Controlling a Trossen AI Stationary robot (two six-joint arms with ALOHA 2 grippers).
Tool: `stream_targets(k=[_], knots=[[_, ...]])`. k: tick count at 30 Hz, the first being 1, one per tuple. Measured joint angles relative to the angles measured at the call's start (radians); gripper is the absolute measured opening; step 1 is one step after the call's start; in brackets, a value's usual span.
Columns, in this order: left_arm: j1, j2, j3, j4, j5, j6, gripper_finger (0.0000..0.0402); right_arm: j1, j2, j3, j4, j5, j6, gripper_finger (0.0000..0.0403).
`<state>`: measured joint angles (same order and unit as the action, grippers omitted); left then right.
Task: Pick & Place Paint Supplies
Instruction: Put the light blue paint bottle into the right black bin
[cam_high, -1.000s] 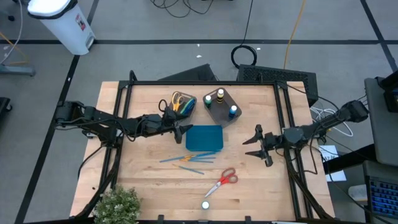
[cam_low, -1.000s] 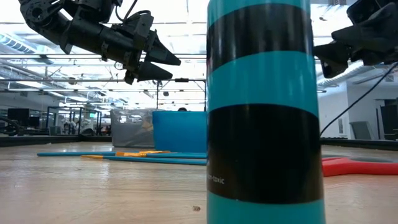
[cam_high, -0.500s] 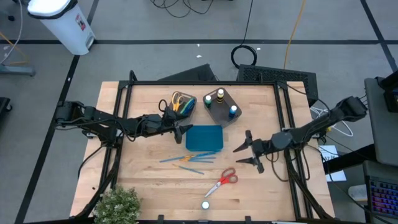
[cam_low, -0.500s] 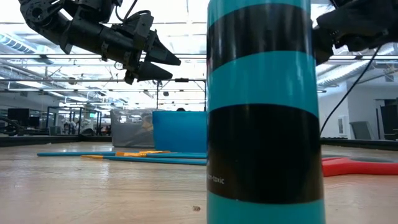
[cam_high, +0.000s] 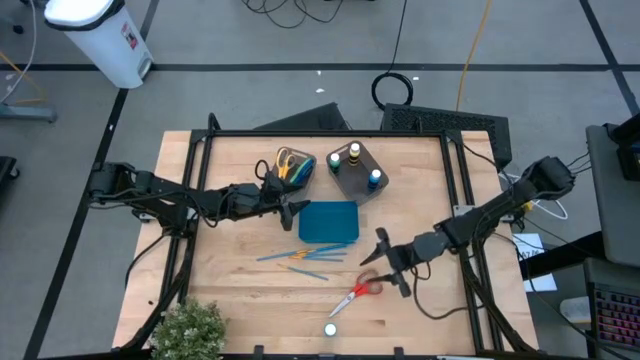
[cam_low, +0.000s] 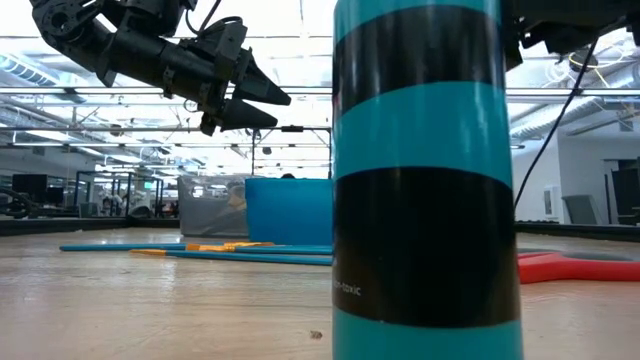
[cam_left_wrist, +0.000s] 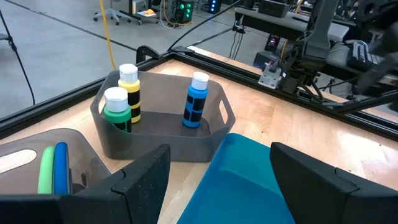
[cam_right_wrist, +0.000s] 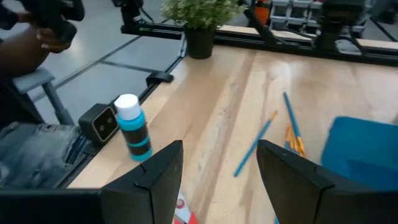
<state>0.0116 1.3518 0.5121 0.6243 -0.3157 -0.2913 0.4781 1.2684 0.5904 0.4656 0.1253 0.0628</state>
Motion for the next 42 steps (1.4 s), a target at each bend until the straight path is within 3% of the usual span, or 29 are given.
stream_targets(k=[12, 17, 23, 27, 32, 37, 42], knots=[[-0.001, 0.0, 0.0, 0.0, 0.004, -0.022, 0.0285, 0.028, 0.096, 0.073, -0.009, 0.0, -0.056, 0.0196], [-0.001, 0.004, 0.0, -0.002, 0.112, -0.059, 0.0285, 0.028, 0.094, 0.073, -0.046, 0.0, -0.056, 0.0196], [-0.026, 0.005, 0.0, 0.007, 0.223, 0.012, 0.0285, 0.026, 0.064, 0.073, -0.119, 0.003, -0.056, 0.0196], [-0.115, 0.006, 0.0, 0.008, 0.298, 0.115, 0.0285, 0.026, 0.001, 0.072, -0.177, 0.005, -0.04, 0.0196], [-0.301, 0.049, 0.0, 0.022, 0.32, 0.246, 0.0285, 0.027, -0.068, 0.074, -0.194, 0.005, -0.019, 0.0196], [-0.47, 0.152, 0.0, 0.101, 0.208, 0.36, 0.0285, 0.028, -0.082, 0.073, -0.203, 0.004, -0.019, 0.0196], [-0.551, 0.298, 0.042, 0.197, 0.15, 0.403, 0.0285, 0.028, -0.081, 0.073, -0.204, 0.006, -0.019, 0.0196]])
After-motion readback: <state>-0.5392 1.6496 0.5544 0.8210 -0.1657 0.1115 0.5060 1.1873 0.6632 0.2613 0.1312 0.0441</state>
